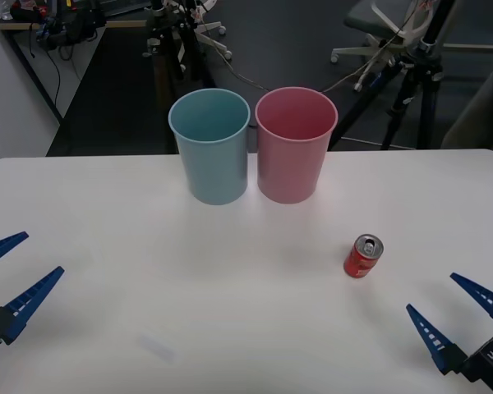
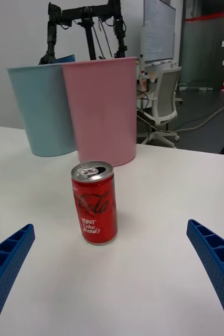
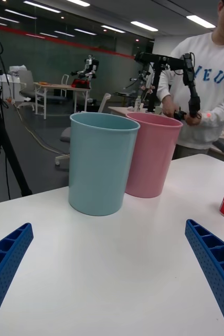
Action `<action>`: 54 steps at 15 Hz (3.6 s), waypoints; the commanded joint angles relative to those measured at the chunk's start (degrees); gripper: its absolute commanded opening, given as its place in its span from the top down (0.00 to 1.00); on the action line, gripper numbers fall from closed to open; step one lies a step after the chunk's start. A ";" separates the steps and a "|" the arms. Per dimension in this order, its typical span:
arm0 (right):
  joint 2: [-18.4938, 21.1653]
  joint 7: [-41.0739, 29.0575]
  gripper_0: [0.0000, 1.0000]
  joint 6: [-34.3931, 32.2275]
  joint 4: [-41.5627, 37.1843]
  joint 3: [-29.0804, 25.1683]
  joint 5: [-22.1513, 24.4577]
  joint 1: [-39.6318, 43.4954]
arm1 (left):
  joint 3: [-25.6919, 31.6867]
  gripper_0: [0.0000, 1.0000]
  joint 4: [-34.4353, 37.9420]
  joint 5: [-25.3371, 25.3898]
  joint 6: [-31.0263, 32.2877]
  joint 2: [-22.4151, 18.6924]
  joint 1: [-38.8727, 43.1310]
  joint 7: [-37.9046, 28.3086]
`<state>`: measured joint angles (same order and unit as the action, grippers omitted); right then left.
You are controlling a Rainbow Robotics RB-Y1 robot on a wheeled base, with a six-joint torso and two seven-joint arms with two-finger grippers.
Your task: Grasp the object on the table and drop it into the matching bin: aluminum can to the light blue bin, PET bottle to the pink bin.
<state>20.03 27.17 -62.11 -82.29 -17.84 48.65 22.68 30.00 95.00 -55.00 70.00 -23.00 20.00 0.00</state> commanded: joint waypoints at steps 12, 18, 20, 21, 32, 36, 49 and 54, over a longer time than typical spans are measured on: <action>-2.54 11.23 0.00 4.71 15.05 9.40 0.92 -14.16 | 0.00 0.00 0.00 0.00 0.00 0.00 0.00 0.00; -5.18 11.23 0.00 7.79 17.60 9.84 4.43 -18.82 | 0.00 0.00 0.00 0.00 0.00 0.00 0.00 0.00; -5.18 11.23 0.00 9.81 17.60 10.98 4.43 -19.69 | 0.00 0.00 0.00 0.00 0.00 0.00 0.00 0.00; -5.27 11.23 0.00 10.60 17.60 11.33 4.43 -20.13 | 0.00 0.00 0.00 0.00 0.00 0.00 0.00 0.00; -5.27 10.27 0.00 13.41 17.60 13.18 4.43 -21.98 | 0.00 0.00 0.00 0.00 0.00 0.00 0.00 0.00; -5.27 9.65 1.00 13.41 17.60 12.92 4.34 -21.98 | 0.00 0.00 0.00 0.00 0.00 0.00 0.00 0.00; -5.18 4.29 1.00 12.71 11.45 11.86 4.26 -19.61 | 0.00 0.00 0.00 0.00 0.00 0.00 0.00 0.00; -4.48 -5.29 1.00 19.13 -6.92 14.50 7.86 -12.40 | 0.00 0.00 0.00 0.00 0.00 0.00 0.00 0.00</action>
<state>15.36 23.40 -44.51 -86.26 -3.93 55.69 9.17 30.00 95.00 -55.00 70.00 -23.00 20.00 0.00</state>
